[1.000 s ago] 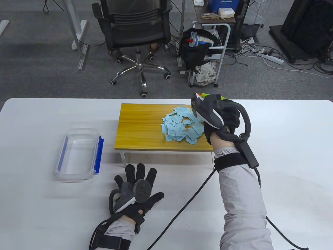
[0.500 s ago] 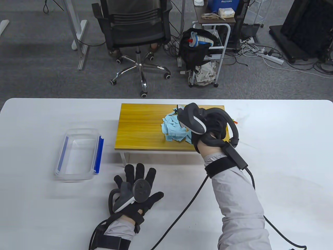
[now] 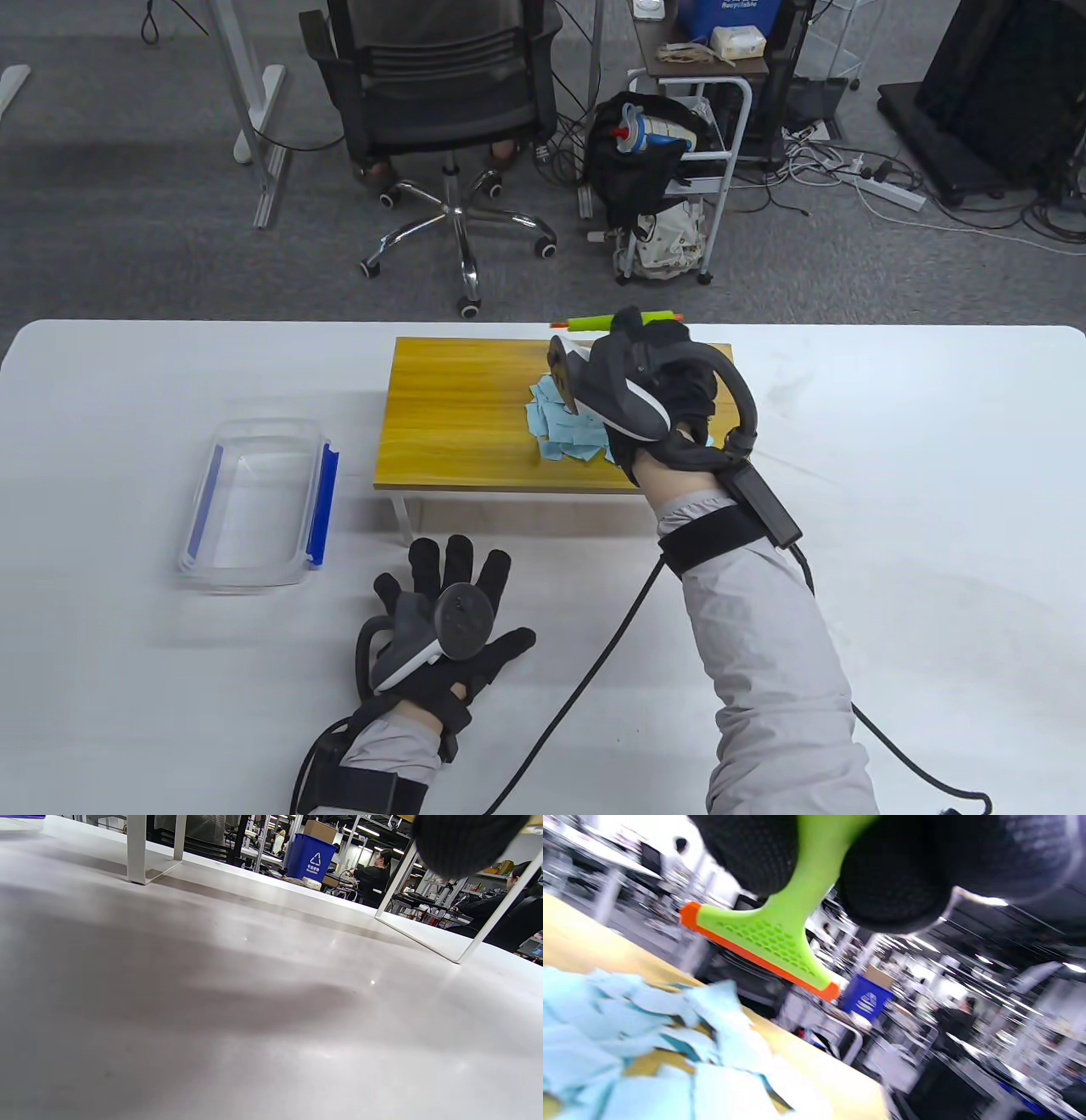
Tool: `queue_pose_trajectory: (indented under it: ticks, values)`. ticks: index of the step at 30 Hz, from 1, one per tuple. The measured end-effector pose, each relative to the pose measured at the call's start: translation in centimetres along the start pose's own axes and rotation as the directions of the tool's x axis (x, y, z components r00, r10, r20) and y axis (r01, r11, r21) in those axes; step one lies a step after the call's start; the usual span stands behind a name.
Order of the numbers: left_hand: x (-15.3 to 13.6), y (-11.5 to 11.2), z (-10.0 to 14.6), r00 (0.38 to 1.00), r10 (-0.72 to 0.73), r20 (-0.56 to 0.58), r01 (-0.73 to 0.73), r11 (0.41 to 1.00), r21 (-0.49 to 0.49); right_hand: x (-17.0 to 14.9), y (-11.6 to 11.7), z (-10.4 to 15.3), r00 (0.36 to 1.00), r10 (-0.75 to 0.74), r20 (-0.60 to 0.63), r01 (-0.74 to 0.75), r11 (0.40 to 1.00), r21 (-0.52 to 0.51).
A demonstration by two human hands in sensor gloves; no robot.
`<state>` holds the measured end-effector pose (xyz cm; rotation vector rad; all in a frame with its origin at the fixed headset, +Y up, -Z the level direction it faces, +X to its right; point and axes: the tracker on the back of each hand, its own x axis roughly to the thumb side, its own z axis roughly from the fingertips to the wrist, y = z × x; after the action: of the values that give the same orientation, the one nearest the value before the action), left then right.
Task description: Scrape paper scraps from tabletop organizer into plastic storage box
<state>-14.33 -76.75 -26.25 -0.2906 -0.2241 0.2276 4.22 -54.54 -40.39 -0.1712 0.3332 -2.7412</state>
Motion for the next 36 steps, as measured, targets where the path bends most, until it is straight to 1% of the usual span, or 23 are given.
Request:
queue_pose_trajectory:
  ticks: [2, 3, 5, 8, 9, 11, 13, 17, 18, 19, 23, 25, 31, 33, 35, 36]
  values:
    - [0.0, 0.0, 0.0, 1.000, 0.002, -0.002, -0.003, 1.000, -0.001, 0.8, 0.6, -0.2, 0.995, -0.056, 0.083, 0.056, 0.998, 0.003]
    - [0.0, 0.0, 0.0, 1.000, 0.003, -0.002, -0.003, 1.000, -0.005, 1.2, 1.0, -0.3, 0.991, -0.076, 0.109, 0.075, 0.997, 0.020]
    - [0.0, 0.0, 0.0, 1.000, 0.006, -0.003, -0.006, 1.000, -0.011, 1.6, 1.6, -0.4, 0.989, -0.084, 0.121, 0.077, 0.995, 0.061]
    - [0.0, 0.0, 0.0, 1.000, 0.008, -0.004, -0.008, 1.000, -0.018, 1.5, 2.2, -0.5, 0.993, -0.054, 0.105, 0.042, 0.993, 0.112]
    - [0.0, 0.0, 0.0, 1.000, 0.009, -0.004, -0.009, 1.000, -0.018, 1.3, 2.2, -0.4, 0.992, -0.079, 0.101, 0.068, 0.992, 0.104]
    - [0.0, 0.0, 0.0, 1.000, 0.012, -0.004, -0.012, 1.000, -0.017, 0.7, 2.4, -0.4, 0.989, -0.124, 0.081, 0.113, 0.985, 0.129]
    - [0.0, -0.1, -0.1, 1.000, 0.010, -0.005, -0.010, 1.000, -0.022, 0.2, 2.3, -0.3, 0.990, -0.132, 0.055, 0.122, 0.980, 0.160]
    - [0.0, -0.1, -0.1, 1.000, 0.005, -0.006, -0.006, 1.000, -0.025, -0.4, 2.5, -0.3, 0.987, -0.156, 0.027, 0.148, 0.971, 0.185]
    - [0.0, -0.1, -0.1, 1.000, 0.005, -0.007, -0.005, 1.000, -0.026, -0.5, 2.6, -0.2, 0.987, -0.161, 0.018, 0.154, 0.965, 0.214]
    - [0.0, -0.1, -0.1, 1.000, 0.005, -0.009, -0.005, 1.000, -0.029, -0.7, 2.6, -0.2, 0.987, -0.162, 0.010, 0.156, 0.963, 0.218]
    - [0.0, -0.1, -0.1, 1.000, 0.007, -0.010, -0.007, 1.000, -0.030, -1.4, 2.2, -0.2, 0.971, -0.238, -0.002, 0.235, 0.959, 0.159]
    - [0.0, -0.1, -0.1, 1.000, 0.007, -0.010, -0.007, 0.999, -0.031, -1.6, 1.7, -0.3, 0.951, -0.309, 0.029, 0.302, 0.942, 0.143]
    - [0.0, -0.1, -0.1, 1.000, 0.007, -0.009, -0.007, 0.999, -0.036, -1.2, 0.2, -0.6, 0.892, -0.425, 0.151, 0.395, 0.898, 0.196]
    - [0.0, -0.1, -0.1, 1.000, 0.006, -0.010, -0.007, 0.999, -0.039, -0.6, 0.1, -0.8, 0.883, -0.430, 0.188, 0.390, 0.895, 0.216]
    - [0.1, -0.1, -0.1, 1.000, 0.005, -0.011, -0.005, 0.999, -0.041, 0.3, 0.1, -0.9, 0.897, -0.380, 0.226, 0.324, 0.913, 0.249]
    - [0.1, -0.2, -0.1, 1.000, 0.005, -0.011, -0.005, 0.999, -0.042, 0.9, 0.3, -0.9, 0.913, -0.324, 0.246, 0.263, 0.932, 0.250]
